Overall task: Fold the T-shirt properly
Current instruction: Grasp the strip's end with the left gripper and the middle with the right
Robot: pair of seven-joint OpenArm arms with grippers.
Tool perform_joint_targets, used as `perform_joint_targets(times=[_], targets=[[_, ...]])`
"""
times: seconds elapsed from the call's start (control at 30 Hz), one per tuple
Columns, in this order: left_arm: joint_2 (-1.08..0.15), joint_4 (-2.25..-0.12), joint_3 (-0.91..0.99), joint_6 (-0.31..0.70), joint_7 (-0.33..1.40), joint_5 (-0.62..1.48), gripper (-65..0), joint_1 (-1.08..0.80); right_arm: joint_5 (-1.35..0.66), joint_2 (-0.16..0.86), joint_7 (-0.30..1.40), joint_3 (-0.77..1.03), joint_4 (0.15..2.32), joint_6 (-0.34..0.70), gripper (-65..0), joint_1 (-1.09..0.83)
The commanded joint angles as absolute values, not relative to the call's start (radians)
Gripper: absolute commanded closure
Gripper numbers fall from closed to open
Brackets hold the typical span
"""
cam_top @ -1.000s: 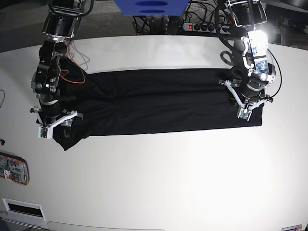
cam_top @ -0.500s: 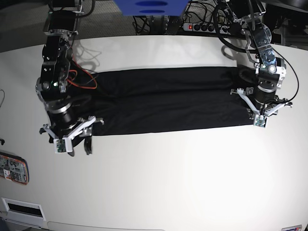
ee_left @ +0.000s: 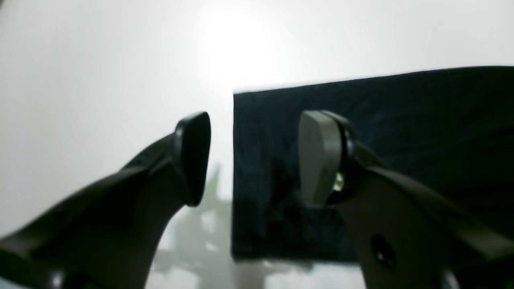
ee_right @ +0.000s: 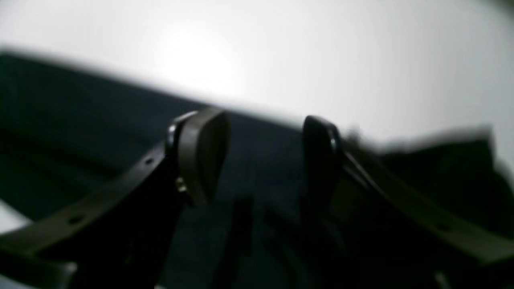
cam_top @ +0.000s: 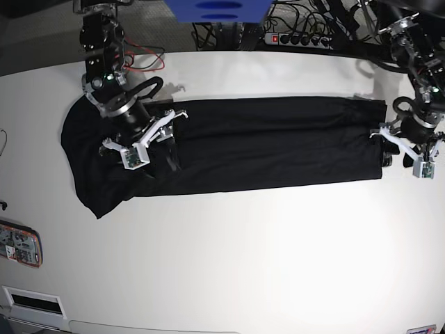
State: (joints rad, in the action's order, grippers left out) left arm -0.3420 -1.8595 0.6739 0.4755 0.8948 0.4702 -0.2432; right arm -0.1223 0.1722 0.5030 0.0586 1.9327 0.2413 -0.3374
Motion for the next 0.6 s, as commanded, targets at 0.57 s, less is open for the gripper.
perform_joint_targets(times=[0.57], targets=[[-0.545,-1.254,0.670,0.698,0.869,0.769,-33.6,-0.193,-0.134,0.174,0.458,-0.056,1.963,0.242,-31.9,-0.361]])
